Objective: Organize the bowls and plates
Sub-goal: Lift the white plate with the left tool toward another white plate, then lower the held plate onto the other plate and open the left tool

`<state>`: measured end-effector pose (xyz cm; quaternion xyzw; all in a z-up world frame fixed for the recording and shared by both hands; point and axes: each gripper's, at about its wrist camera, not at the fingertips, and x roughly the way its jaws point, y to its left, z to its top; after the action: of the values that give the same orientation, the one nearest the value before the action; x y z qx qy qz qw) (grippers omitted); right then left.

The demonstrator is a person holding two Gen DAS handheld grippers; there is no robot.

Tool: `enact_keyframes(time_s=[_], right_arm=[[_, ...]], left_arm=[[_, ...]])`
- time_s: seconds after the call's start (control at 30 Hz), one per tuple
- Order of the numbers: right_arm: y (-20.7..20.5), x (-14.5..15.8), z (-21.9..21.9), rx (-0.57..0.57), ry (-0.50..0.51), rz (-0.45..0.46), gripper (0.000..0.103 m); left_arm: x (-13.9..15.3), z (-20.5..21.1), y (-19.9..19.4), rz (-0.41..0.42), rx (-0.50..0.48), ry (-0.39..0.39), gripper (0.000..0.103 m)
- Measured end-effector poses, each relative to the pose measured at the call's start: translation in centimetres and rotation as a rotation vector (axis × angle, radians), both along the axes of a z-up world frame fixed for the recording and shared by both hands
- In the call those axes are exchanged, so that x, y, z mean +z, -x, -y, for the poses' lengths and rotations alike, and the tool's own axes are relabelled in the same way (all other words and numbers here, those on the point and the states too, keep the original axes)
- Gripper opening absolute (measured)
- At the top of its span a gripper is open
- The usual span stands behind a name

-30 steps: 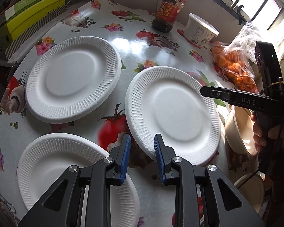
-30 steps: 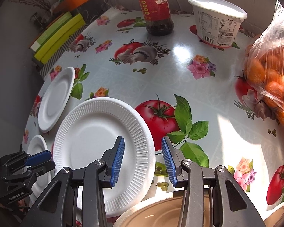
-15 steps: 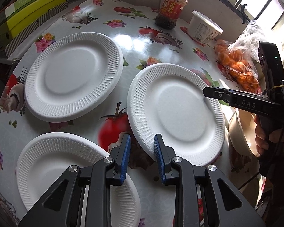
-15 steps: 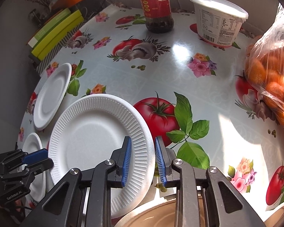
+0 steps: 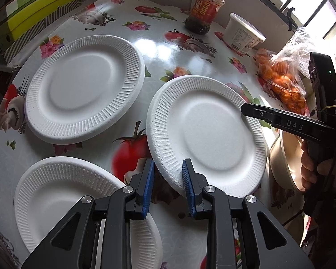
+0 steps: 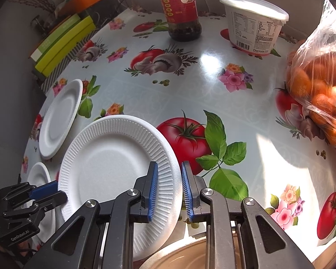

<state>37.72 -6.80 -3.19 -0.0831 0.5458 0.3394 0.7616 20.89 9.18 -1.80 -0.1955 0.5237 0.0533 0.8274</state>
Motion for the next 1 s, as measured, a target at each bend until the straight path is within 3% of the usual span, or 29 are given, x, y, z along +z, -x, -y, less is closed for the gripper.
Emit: enact_keyframes(time_s=[0.5,1.0], right_arm=[[1.0,1.5,0.5,-0.038,-0.058,-0.003,0.020],[4.7,4.1,-0.6,-0.033,-0.099,0.031,0.020]], left_arm=[[2.3,-0.7,1.0,0.078,0.021,-0.037,0.027],[4.0,-2.6,3.9,0.128,0.056,-0.042,0.027]])
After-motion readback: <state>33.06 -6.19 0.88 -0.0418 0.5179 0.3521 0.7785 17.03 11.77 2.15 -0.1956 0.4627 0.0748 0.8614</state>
